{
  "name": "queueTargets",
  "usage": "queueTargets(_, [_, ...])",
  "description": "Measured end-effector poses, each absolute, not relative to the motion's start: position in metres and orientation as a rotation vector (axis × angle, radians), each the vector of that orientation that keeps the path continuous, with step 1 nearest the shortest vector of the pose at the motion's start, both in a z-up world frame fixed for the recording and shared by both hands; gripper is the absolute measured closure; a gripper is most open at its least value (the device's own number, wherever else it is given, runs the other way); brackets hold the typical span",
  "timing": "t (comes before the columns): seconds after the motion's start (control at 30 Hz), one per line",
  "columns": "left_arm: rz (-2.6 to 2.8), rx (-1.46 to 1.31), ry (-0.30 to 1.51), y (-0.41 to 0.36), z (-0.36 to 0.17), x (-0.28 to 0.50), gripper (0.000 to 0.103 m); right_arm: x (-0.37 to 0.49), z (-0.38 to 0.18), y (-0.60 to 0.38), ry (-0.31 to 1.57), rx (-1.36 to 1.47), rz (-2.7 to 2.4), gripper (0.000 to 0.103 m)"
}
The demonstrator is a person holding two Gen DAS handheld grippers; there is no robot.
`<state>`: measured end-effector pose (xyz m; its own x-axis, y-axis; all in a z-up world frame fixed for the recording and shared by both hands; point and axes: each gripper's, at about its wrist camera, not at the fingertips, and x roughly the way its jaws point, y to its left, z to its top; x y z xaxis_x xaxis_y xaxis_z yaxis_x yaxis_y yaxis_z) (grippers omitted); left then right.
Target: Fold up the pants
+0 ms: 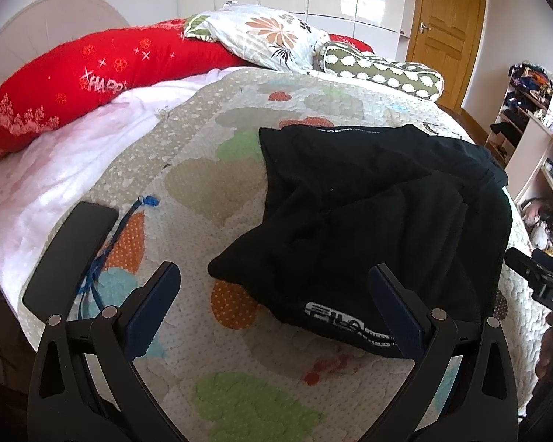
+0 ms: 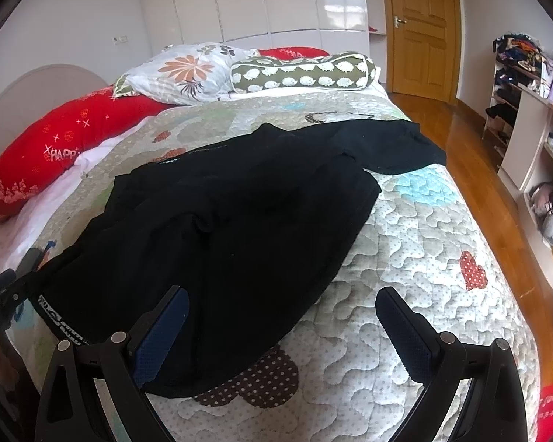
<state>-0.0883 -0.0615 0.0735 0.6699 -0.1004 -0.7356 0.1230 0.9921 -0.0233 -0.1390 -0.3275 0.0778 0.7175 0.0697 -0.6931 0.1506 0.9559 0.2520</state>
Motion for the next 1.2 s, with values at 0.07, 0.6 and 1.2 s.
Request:
queueTargets(0.07, [-0.128, 0.005, 0.836, -0.055, 0.072, -0.089, 0.001, -0.138, 0.074, -0.339, 0.779, 0.317, -0.071, 0.002])
queueTargets(0.6, [-0.207, -0.283, 0.994, -0.056, 0.028, -0.051, 0.001, -0.066, 0.034, -0.419, 0.781, 0.642, 0.007, 0.040])
queueTargets(1.2, [-0.303, -0.197, 0.917, -0.039, 0.071, -0.075, 0.090, -0.222, 0.121, -0.411, 0.574, 0.496, 0.054, 0.099])
